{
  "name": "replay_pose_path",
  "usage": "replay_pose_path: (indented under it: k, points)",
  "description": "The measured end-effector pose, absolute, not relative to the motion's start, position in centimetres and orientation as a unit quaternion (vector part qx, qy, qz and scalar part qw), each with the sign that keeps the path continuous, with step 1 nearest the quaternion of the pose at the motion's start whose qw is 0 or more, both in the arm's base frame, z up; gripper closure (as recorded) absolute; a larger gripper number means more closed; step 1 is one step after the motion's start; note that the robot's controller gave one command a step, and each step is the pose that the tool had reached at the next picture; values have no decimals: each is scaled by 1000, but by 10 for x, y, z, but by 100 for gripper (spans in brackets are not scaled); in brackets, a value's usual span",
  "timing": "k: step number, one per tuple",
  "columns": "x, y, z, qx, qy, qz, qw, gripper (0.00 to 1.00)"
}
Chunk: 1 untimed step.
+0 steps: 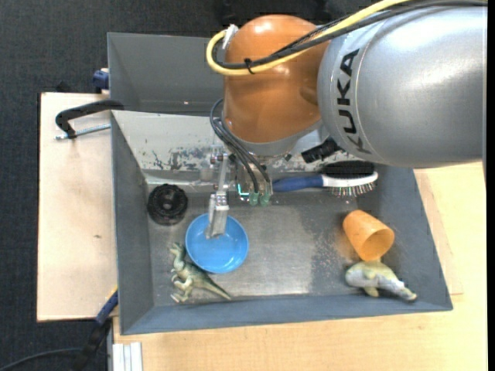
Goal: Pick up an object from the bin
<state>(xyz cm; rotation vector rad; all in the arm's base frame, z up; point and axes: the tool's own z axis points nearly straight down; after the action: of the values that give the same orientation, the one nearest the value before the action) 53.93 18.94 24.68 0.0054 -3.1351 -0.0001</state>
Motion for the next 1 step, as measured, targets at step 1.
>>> replay_pose_path:
  k: [1]
  points:
    - [516,176,152,-164,-986,1,3,0]
